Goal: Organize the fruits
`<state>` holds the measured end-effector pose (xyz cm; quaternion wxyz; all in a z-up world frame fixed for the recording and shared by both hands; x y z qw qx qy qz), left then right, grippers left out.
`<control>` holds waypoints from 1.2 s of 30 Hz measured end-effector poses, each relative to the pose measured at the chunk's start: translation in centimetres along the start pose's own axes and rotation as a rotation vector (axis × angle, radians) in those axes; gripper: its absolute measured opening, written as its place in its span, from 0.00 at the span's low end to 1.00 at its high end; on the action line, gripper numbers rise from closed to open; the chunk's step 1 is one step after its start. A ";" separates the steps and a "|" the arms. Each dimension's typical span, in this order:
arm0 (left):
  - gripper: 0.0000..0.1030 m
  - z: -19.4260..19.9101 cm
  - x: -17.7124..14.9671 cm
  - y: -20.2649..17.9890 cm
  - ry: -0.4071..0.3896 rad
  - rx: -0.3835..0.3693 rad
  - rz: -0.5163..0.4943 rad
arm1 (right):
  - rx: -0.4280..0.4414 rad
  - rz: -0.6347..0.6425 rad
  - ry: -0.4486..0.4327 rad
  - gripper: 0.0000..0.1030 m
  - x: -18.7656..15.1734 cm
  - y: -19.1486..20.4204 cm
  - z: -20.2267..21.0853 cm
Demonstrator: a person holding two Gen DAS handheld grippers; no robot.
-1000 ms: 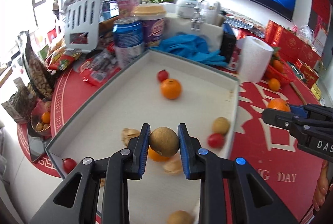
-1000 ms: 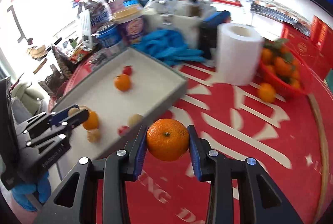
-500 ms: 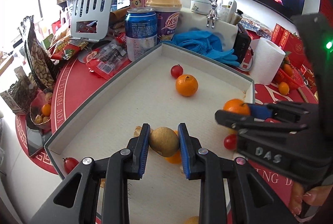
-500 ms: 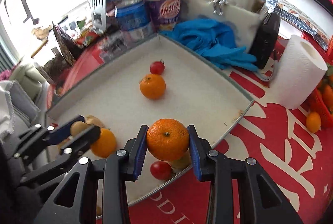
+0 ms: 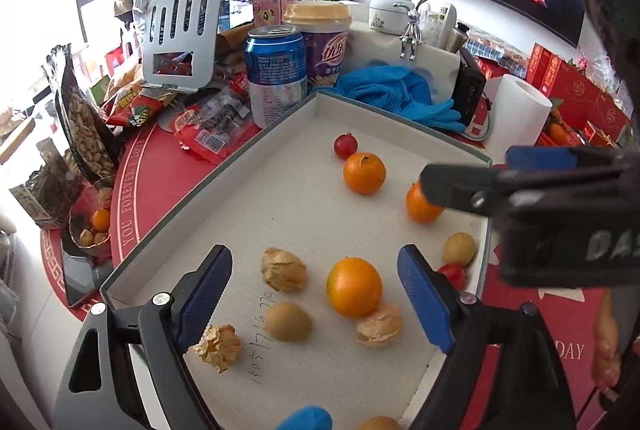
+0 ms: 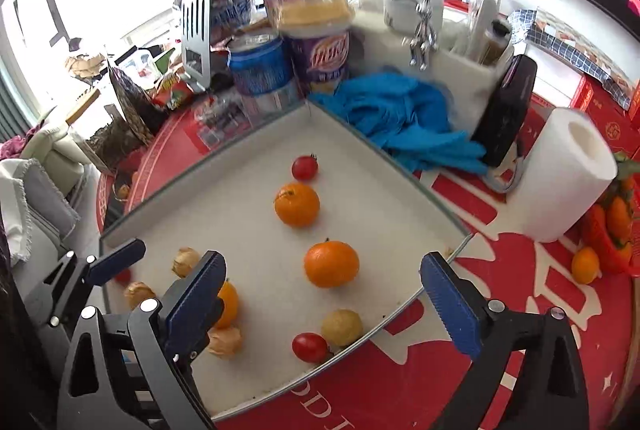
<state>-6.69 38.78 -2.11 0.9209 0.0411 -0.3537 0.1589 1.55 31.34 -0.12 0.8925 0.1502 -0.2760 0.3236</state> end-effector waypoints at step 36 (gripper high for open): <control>1.00 0.1 -1.6 -0.7 0.107 0.055 -0.025 | -0.107 0.049 0.130 0.99 -3.0 -0.6 0.9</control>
Point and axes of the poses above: each gripper's, at about its wrist camera, not at the fingertips, and z roughly against the way its jaws point, y to its left, x to its top, the point moved 10 cm from there along -z, roughly the way its jaws point, and after that the axes turned 3 degrees about -x, right-handed, at the moved point
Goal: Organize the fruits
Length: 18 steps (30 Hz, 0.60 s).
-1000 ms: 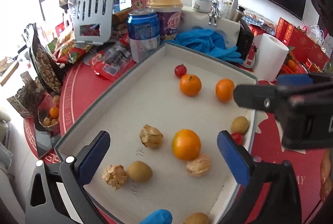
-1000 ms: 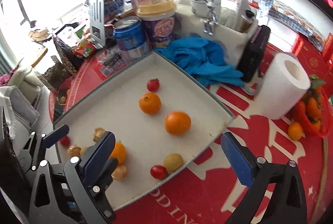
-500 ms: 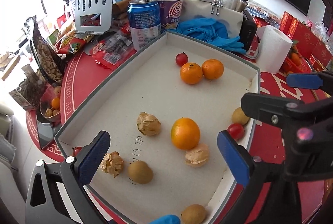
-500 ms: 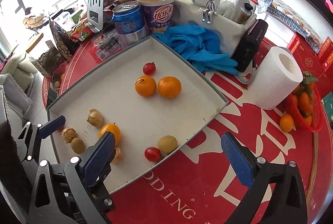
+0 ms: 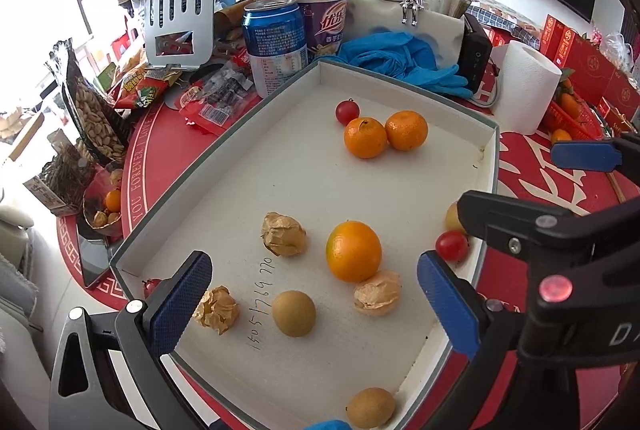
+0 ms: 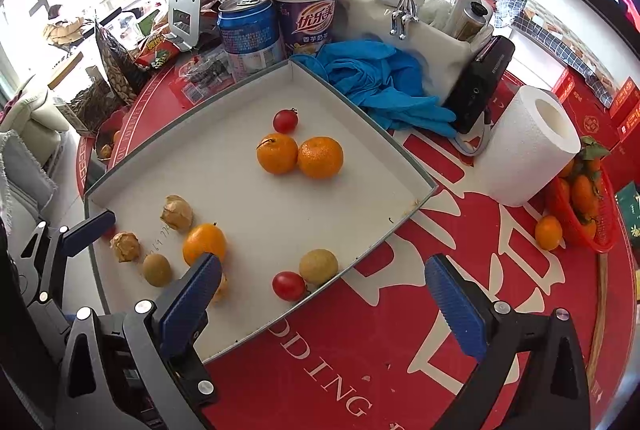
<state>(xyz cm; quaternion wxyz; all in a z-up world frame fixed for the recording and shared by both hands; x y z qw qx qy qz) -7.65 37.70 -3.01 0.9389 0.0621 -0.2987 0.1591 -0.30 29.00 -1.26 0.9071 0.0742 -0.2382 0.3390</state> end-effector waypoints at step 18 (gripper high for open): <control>1.00 0.1 -0.1 -0.3 -0.003 0.017 -0.009 | -0.007 0.011 0.000 0.99 -0.4 0.1 0.0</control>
Point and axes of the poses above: each gripper's, at about its wrist camera, not at the fingertips, and z roughly against the way its jaws point, y to its left, x to its top, the point moved 10 cm from there along -z, roughly the way its jaws point, and after that the axes turned 3 degrees about -x, right-handed, at the moved point
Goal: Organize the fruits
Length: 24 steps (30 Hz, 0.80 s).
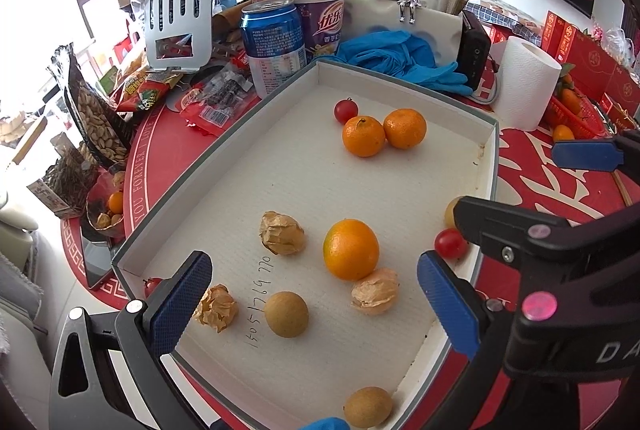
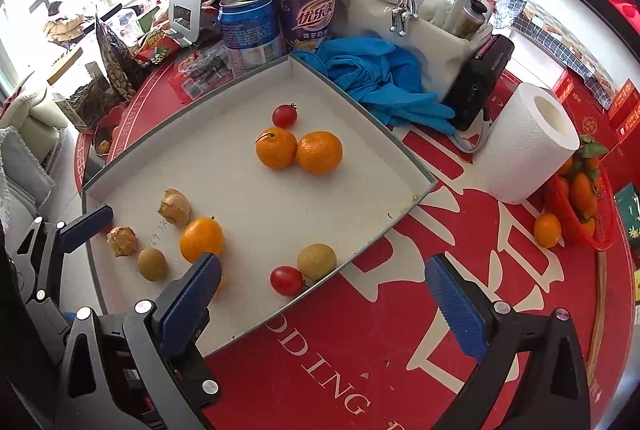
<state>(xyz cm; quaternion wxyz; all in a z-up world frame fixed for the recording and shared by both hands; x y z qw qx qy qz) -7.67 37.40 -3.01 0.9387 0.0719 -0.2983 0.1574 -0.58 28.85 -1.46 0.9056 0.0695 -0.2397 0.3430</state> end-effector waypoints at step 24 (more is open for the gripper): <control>1.00 0.0 -0.1 -0.3 0.002 -0.002 -0.007 | -0.015 0.024 -0.006 0.99 -0.2 0.3 0.1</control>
Point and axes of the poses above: each gripper's, at about its wrist camera, not at the fingertips, and z roughly against the way its jaws point, y to its left, x to its top, the point moved 10 cm from there along -z, roughly the way its jaws point, and after that the axes turned 3 degrees about -x, right-handed, at the moved point
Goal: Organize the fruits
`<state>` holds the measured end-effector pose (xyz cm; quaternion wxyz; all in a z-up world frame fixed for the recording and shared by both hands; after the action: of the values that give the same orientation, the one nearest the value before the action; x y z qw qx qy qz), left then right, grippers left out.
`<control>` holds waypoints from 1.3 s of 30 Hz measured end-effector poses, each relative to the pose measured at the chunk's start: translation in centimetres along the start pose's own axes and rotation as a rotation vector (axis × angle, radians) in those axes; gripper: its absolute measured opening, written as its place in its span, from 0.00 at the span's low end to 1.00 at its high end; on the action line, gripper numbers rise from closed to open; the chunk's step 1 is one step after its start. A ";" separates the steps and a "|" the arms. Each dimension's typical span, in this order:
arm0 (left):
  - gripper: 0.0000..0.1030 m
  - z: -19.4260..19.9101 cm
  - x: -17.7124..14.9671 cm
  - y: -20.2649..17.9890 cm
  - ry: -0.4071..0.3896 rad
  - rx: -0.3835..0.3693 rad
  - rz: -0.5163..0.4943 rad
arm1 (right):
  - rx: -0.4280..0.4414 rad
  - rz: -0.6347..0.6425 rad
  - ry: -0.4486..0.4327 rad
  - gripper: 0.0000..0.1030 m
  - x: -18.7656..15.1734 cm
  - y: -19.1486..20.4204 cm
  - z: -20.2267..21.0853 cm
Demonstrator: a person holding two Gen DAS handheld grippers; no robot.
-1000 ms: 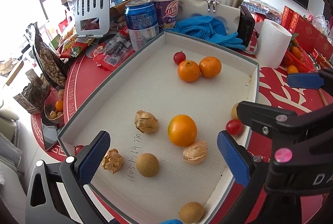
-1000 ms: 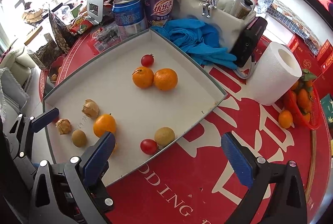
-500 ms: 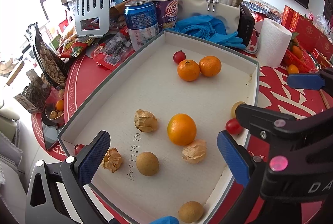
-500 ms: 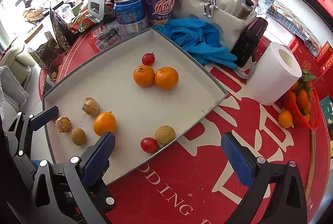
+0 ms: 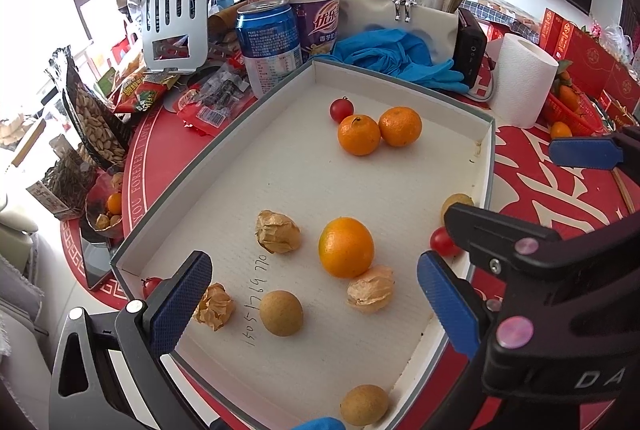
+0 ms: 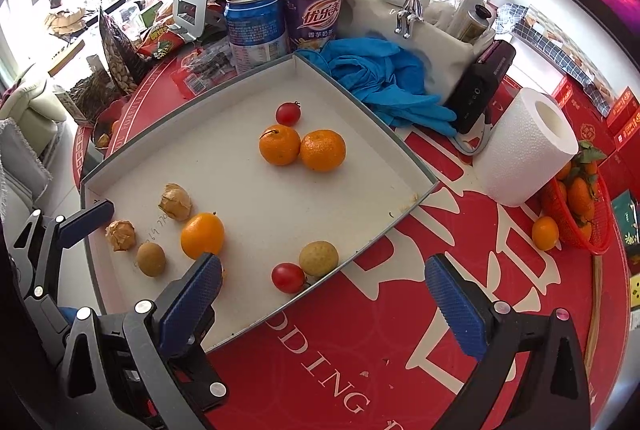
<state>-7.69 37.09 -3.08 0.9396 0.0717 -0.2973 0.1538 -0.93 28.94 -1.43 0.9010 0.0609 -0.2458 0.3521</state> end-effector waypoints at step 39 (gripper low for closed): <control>1.00 0.3 0.0 -0.3 -0.003 0.008 -0.015 | -0.003 0.002 0.005 0.99 -0.4 0.2 -0.1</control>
<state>-7.74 36.73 -2.88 0.9399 0.0780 -0.2978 0.1477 -1.28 28.94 -1.70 0.9015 0.0587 -0.2440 0.3526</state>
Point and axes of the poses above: each gripper's, at about its wrist camera, not at the fingertips, and z roughly against the way its jaws point, y to its left, x to its top, the point moved 10 cm from there along -z, roughly the way its jaws point, and after that the axes turned 3 degrees about -x, right-handed, at the moved point
